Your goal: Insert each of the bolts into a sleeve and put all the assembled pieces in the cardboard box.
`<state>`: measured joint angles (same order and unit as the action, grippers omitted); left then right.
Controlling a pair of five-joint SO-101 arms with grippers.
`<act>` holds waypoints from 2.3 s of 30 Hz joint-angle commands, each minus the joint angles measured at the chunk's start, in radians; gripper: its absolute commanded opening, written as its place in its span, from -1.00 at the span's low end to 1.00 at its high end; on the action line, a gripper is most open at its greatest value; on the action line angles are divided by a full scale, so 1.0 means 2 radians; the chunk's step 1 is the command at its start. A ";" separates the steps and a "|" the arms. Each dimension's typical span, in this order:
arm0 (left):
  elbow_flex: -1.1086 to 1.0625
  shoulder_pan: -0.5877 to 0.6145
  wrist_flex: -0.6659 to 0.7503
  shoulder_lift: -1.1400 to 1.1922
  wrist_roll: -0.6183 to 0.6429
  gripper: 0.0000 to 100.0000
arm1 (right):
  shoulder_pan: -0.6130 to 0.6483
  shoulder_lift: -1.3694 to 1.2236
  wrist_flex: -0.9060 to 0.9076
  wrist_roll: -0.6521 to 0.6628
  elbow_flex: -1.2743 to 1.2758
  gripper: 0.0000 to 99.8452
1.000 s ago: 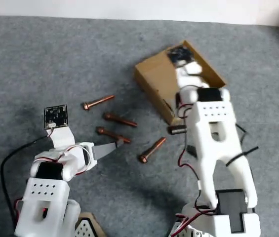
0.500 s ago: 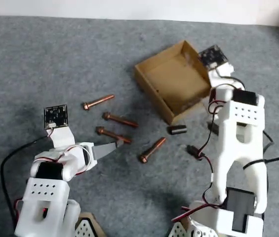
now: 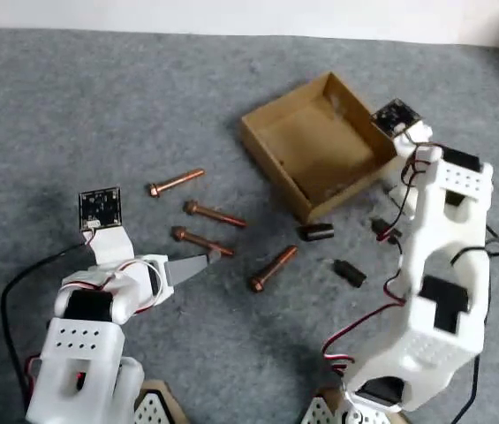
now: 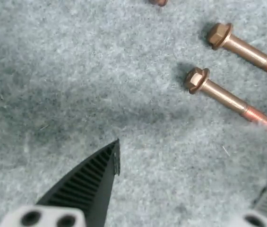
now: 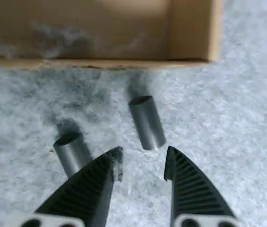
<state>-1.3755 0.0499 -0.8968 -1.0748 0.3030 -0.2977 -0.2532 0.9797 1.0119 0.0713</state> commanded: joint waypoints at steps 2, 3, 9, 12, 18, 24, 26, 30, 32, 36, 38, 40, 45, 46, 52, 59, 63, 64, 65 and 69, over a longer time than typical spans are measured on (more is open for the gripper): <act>0.002 0.005 0.011 -0.008 -0.007 -0.09 | -0.004 -0.039 -0.007 0.010 -0.066 -0.72; 0.002 0.005 0.011 -0.008 -0.007 -0.09 | -0.004 -0.052 -0.007 0.010 -0.079 -0.72; 0.002 0.005 0.011 -0.008 -0.007 -0.09 | -0.004 -0.125 -0.006 0.010 -0.149 -0.72; 0.003 0.005 0.011 -0.008 -0.007 -0.09 | 0.000 -0.156 -0.007 0.008 -0.172 -0.72; 0.004 0.005 0.011 -0.008 -0.005 -0.09 | 0.015 -0.214 -0.006 0.008 -0.198 -0.72; 0.007 0.005 0.011 -0.005 -0.002 -0.09 | 0.017 -0.231 0.007 -0.012 -0.197 -0.96; 0.020 0.005 0.007 -0.003 -0.002 -0.09 | 0.015 -0.214 0.042 -0.035 -0.198 -0.99; 0.028 0.005 0.007 -0.003 -0.001 -0.09 | 0.014 -0.142 0.115 -0.083 -0.193 -0.99; 0.040 0.005 0.003 -0.003 0.002 -0.09 | 0.016 -0.096 0.135 -0.107 -0.193 -0.99; 0.070 0.005 -0.035 -0.002 0.036 -0.26 | 0.017 -0.015 0.162 -0.157 -0.165 -0.99; 0.070 0.003 -0.029 -0.003 0.038 -0.38 | 0.018 0.026 0.164 -0.175 -0.138 -0.99; 0.069 -0.016 -0.018 -0.007 0.038 -0.44 | 0.023 0.068 0.160 -0.182 -0.099 -0.99; 0.051 -0.052 -0.015 -0.008 0.034 -0.45 | 0.039 0.169 0.160 -0.181 0.001 -0.99; 0.046 -0.050 -0.015 -0.008 0.036 -0.45 | 0.040 0.188 0.160 -0.181 0.020 -0.99; 0.046 -0.052 -0.018 -0.008 0.058 -0.45 | 0.072 0.296 0.160 -0.181 0.135 -0.99; 0.063 -0.009 -0.018 -0.003 0.176 -0.69 | 0.092 0.413 0.109 -0.185 0.280 -0.99; 0.068 -0.020 -0.018 -0.003 0.255 -0.72 | 0.095 0.468 0.064 -0.230 0.351 -0.99; 0.068 -0.025 -0.018 -0.003 0.271 -0.70 | 0.098 0.482 0.055 -0.247 0.364 -0.99; 0.068 -0.033 -0.018 -0.003 0.290 -0.69 | 0.103 0.496 0.048 -0.262 0.376 -0.99; 0.072 -0.072 -0.043 -0.003 0.367 -0.68 | 0.140 0.558 0.040 -0.315 0.422 -0.99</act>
<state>-1.2912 -0.0345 -0.9505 -1.0748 0.9413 -0.0721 0.7641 1.0871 0.4565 0.8861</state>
